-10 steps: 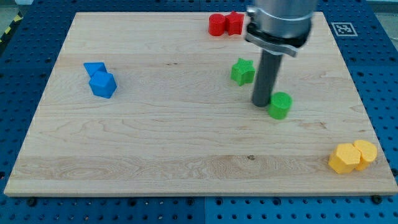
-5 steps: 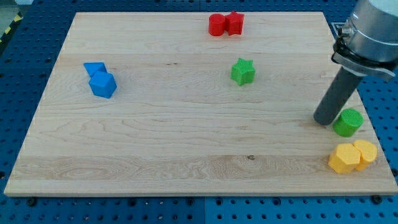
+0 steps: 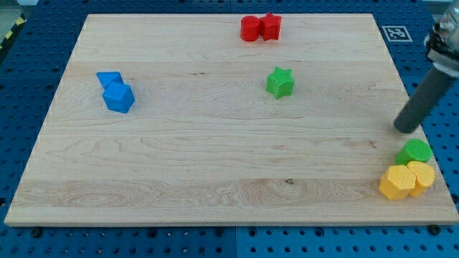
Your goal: Move the green blocks to the top of the yellow blocks
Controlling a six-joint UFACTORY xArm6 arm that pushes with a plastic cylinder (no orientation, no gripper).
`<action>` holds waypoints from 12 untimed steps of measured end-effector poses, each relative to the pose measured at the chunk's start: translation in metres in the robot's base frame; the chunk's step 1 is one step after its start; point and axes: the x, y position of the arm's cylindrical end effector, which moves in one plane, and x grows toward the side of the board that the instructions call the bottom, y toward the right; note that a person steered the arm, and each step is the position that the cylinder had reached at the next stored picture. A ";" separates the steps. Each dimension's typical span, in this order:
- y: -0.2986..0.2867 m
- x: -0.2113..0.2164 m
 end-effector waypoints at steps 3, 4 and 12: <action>-0.096 -0.139; -0.163 -0.139; -0.216 -0.038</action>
